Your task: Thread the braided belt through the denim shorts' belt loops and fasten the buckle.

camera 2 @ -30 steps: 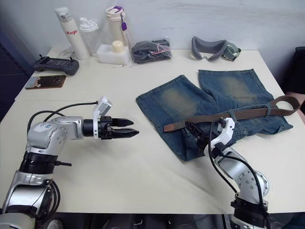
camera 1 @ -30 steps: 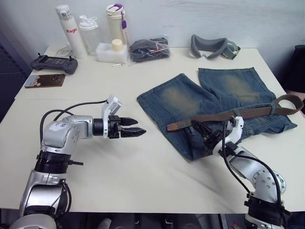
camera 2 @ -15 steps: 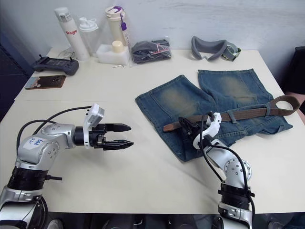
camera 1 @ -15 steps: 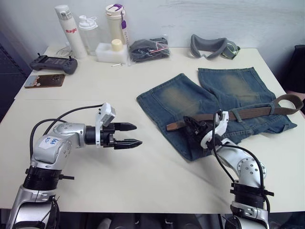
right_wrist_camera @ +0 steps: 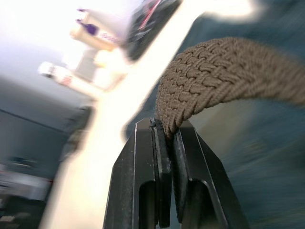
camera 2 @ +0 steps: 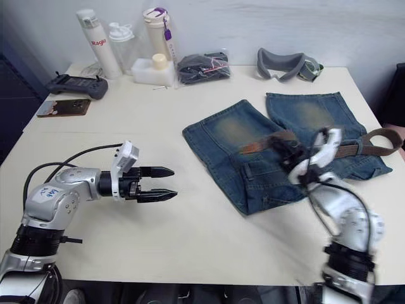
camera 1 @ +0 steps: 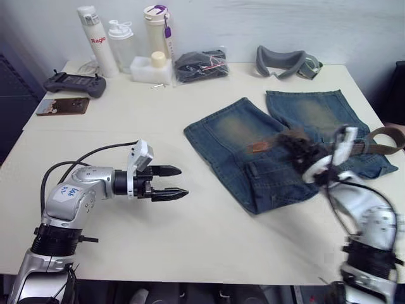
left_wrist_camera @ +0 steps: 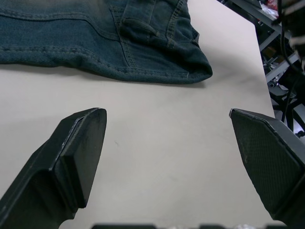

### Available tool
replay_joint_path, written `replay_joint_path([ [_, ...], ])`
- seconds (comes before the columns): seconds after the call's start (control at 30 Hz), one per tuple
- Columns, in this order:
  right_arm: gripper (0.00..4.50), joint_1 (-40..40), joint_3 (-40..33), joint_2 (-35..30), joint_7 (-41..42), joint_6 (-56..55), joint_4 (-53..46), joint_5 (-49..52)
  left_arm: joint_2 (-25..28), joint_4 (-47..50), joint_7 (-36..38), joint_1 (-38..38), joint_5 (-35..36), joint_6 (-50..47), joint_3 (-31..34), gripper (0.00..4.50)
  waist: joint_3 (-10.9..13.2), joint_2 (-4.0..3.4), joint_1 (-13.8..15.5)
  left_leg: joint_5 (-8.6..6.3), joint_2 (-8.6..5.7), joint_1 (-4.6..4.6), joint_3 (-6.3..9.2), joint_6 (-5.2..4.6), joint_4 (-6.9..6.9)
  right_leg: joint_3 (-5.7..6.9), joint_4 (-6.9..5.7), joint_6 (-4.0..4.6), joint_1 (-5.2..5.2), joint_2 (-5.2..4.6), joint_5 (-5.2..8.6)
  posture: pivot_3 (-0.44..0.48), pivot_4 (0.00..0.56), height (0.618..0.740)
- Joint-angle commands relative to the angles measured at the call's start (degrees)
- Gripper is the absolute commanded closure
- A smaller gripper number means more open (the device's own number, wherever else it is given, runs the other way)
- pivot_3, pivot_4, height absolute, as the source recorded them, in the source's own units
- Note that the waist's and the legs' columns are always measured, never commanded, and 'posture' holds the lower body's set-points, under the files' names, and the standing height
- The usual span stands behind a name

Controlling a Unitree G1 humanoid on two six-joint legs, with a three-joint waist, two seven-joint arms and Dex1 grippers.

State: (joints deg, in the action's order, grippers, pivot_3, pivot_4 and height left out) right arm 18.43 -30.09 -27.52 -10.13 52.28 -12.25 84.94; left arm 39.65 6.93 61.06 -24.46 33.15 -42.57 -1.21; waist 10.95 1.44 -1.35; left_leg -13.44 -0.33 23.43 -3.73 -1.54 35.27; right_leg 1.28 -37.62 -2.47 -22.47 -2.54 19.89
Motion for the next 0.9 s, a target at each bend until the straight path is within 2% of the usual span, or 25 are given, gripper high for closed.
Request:
replay_joint_path([
  [0.03,4.42,-2.40,-0.81,-3.11,2.41,0.02,-1.33,-0.19,0.53,1.73,2.38,-0.43,-0.08,2.46,-0.55,0.00,0.00,0.00,-0.20,0.00,0.00,-0.01,-0.01,-0.01,0.00,0.00,0.01,0.00,0.02,0.02,0.00,0.000,0.150,0.738],
  [0.23,4.42,-3.82,5.21,-1.77,8.78,-1.65,0.65,-8.33,0.64,2.56,3.07,0.39,-1.96,5.01,-2.69,0.00,0.00,0.00,-0.68,0.06,0.04,-0.11,-0.13,-0.06,-0.01,-0.15,-0.14,-0.01,0.00,0.15,0.00,0.000,0.150,0.738],
  [0.57,4.42,-7.16,10.78,3.86,12.80,-1.57,2.04,-14.38,1.29,2.67,2.73,0.82,-1.57,3.21,-2.11,0.00,0.00,0.00,-0.23,0.05,0.04,-0.07,-0.09,-0.08,0.00,-0.14,-0.10,-0.07,0.01,0.12,-0.01,0.000,0.150,0.738],
  [0.73,4.42,-7.36,11.19,7.60,14.53,-3.15,3.65,-15.21,1.19,3.07,2.69,0.88,-1.17,2.65,-2.05,0.00,-0.01,0.01,-0.46,0.05,0.04,-0.09,-0.09,-0.07,0.00,-0.15,-0.11,-0.07,0.01,0.12,-0.01,0.000,0.150,0.738],
  [0.9,4.42,-6.75,16.85,13.49,14.87,-4.02,4.25,-20.05,0.74,3.30,2.29,1.08,-1.48,2.58,-2.56,0.00,-0.06,0.09,-0.90,0.06,0.05,-0.16,-0.09,-0.04,-0.03,-0.15,-0.13,-0.05,0.02,0.13,0.00,0.000,0.150,0.738],
])
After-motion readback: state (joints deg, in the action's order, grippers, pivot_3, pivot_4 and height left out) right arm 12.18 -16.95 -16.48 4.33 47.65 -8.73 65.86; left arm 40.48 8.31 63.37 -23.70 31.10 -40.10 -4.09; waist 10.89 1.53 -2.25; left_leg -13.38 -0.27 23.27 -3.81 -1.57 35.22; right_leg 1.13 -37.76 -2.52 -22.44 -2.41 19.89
